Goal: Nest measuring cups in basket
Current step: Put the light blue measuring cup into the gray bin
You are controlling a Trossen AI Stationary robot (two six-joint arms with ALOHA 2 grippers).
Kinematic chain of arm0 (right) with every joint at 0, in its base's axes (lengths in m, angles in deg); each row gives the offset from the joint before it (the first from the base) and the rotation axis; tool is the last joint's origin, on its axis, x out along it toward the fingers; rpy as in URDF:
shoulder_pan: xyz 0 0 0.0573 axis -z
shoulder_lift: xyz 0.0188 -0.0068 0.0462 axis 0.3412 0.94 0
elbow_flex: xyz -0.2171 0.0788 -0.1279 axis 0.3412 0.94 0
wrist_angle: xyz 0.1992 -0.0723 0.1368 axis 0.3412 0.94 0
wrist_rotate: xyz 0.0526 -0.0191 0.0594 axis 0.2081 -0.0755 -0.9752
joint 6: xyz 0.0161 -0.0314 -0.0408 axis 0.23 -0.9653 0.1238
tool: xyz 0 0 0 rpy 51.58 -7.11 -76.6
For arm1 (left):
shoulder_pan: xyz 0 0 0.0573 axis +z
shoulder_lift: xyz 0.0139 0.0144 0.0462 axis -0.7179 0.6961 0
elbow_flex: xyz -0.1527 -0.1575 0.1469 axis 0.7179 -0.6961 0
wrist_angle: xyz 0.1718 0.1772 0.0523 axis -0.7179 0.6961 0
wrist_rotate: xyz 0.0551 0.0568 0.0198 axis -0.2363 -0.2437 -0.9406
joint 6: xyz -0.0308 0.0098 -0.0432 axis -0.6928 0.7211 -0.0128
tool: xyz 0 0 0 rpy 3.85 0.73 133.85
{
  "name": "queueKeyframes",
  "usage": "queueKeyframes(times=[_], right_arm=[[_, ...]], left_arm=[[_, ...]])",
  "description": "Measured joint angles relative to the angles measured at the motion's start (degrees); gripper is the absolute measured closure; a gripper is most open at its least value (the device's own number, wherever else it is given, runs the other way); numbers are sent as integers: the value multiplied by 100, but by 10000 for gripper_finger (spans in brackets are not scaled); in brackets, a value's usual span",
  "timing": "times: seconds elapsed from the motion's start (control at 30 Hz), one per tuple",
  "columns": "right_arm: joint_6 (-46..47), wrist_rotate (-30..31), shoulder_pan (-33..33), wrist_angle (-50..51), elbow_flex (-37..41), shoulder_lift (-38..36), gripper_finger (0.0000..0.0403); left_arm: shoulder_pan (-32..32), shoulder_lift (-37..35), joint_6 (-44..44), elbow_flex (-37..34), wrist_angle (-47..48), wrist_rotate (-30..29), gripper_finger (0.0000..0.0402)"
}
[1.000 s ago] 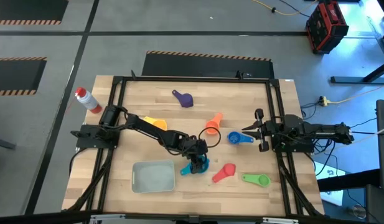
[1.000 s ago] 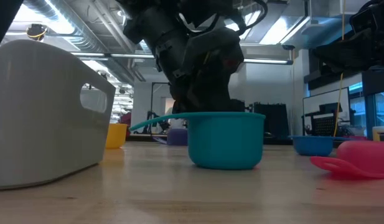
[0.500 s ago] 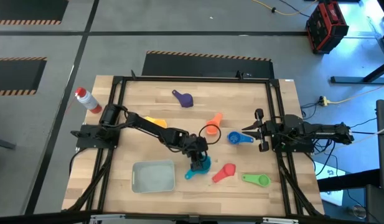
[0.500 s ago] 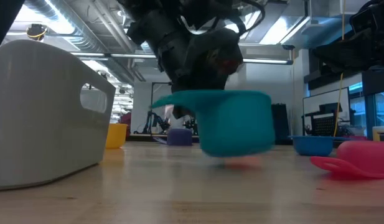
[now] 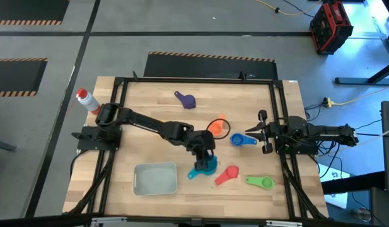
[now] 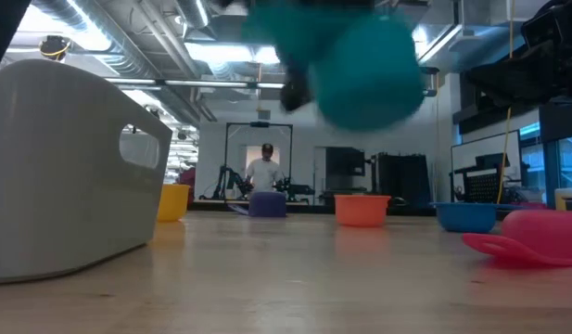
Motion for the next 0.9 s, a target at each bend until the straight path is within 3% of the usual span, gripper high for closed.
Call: queueKeyframes(times=[0.17, 0.33, 0.77, 0.9], right_arm=[[5, 2, -2, -126, 2, -1, 350], [6, 6, -2, -355, -2, 19, 350], [5, 2, -2, -487, 2, 24, 350], [5, 2, 0, -533, 2, 24, 350]], left_arm=[[-228, -266, 273, 943, 1603, 48, 399], [-560, -630, 254, 1530, 2823, -423, 399], [-1771, -1413, -1708, 1607, 5051, -1879, 400], [-2092, -1426, -2024, 1345, 5171, -2064, 400]])
